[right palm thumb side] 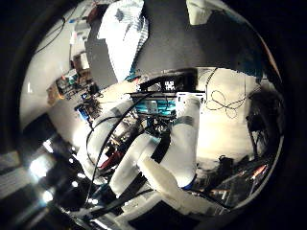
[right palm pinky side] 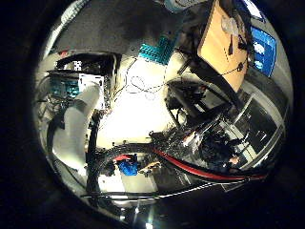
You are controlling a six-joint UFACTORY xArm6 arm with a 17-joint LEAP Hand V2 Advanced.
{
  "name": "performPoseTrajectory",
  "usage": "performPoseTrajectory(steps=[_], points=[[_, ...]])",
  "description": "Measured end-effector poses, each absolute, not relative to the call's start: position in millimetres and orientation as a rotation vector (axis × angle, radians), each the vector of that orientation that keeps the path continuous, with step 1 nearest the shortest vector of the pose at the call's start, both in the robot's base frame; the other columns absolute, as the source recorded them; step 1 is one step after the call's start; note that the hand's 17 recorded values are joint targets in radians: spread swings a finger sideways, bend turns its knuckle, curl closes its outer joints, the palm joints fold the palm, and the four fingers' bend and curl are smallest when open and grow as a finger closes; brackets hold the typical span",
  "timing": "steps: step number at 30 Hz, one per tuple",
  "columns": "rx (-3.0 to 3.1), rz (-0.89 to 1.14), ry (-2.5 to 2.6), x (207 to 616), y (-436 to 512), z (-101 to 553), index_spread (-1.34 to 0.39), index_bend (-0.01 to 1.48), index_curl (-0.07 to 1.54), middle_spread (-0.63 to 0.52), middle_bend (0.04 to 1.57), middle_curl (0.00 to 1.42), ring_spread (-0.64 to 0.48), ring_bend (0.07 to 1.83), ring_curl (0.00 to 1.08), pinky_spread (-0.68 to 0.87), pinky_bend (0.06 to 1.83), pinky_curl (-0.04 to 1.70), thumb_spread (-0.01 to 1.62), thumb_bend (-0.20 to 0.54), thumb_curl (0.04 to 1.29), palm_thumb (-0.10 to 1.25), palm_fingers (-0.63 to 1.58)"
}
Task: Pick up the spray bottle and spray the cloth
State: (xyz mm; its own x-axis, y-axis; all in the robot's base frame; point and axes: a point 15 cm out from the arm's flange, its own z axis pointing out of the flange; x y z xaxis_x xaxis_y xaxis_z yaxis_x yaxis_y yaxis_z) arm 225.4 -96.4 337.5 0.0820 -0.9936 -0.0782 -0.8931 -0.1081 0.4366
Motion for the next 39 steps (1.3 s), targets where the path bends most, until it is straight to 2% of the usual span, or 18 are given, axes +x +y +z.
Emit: performPoseTrajectory(steps=[11,17,23,39], points=[[2.089,-0.528,-1.907,226.5,-91.9,336.2,-0.32,0.3,0.38,0.19,0.17,0.26,0.24,0.18,0.16,0.41,0.25,0.33,1.03,-0.025,0.26,0.42,0.06],[2.2,-0.422,-1.985,243.8,-81.8,347.0,-0.31,0.28,0.38,0.18,0.18,0.26,0.23,0.18,0.17,0.41,0.26,0.33,1.04,-0.025,0.26,0.42,0.09],[2.177,-0.422,-2.06,236.1,-95.9,351.8,-0.32,0.26,0.38,0.16,0.18,0.27,0.22,0.18,0.17,0.41,0.25,0.32,1.0,-0.037,0.25,0.3,0.12],[2.161,-0.45,-2.163,213.4,-139.3,352.8,-0.32,0.23,0.38,0.13,0.19,0.28,0.22,0.17,0.16,0.4,0.24,0.32,0.97,-0.029,0.26,0.22,0.16]])
